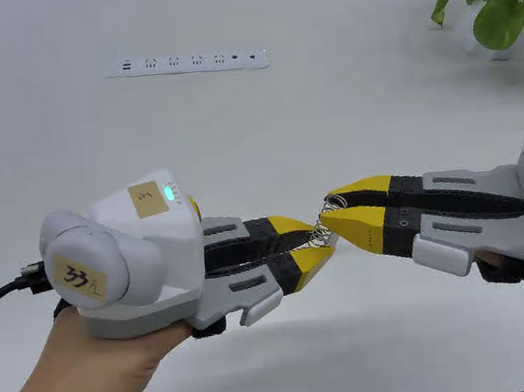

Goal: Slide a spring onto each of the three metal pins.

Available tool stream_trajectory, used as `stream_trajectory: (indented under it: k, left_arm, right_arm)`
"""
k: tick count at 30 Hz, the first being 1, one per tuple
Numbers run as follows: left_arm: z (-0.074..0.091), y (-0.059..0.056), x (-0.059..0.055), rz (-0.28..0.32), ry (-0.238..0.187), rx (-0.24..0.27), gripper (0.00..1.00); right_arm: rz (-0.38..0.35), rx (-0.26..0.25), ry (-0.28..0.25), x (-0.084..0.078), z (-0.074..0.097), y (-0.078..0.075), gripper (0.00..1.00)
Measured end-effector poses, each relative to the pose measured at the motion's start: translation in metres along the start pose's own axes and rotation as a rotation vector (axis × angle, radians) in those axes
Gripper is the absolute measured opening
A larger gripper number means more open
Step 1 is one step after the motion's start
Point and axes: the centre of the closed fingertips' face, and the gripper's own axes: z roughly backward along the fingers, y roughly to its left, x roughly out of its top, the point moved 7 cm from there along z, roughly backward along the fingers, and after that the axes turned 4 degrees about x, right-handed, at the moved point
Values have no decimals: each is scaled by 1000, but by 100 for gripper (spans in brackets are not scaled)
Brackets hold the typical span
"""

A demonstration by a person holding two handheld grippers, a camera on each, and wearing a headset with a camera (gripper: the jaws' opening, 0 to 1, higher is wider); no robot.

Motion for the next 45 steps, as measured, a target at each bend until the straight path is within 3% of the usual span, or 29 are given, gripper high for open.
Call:
stream_trajectory:
  k: [5, 10, 14, 18, 23, 31, 36, 45]
  left_arm:
    - [0, -1, 0, 1, -1, -1, 10]
    - [0, -2, -1, -8, 3, -7, 10]
    - [-1, -3, -1, -21, 7, -11, 10]
    - [-1, -5, -1, -27, 13, -16, 10]
    - [-3, -7, -2, -38, 20, -23, 10]
    - [-4, -7, -4, -46, 25, -23, 10]
    - [-4, -7, -4, -42, 22, -22, 10]
    - [-4, -5, -4, -39, 17, -24, 10]
  right_arm:
    - [-8, 4, 14, 0, 0, 0, 20]
    - [45, 54, 108, 4, 4, 1, 23]
    - [139, 130, 254, 11, 6, -1, 26]
    - [304, 209, 433, 19, 2, -2, 28]
    - [446, 323, 614, 25, -5, -2, 28]
    - [569, 445, 808, 21, -20, -2, 25]
    - [625, 474, 876, 16, -26, -4, 20]
    - [619, 487, 885, 17, -29, -4, 15]
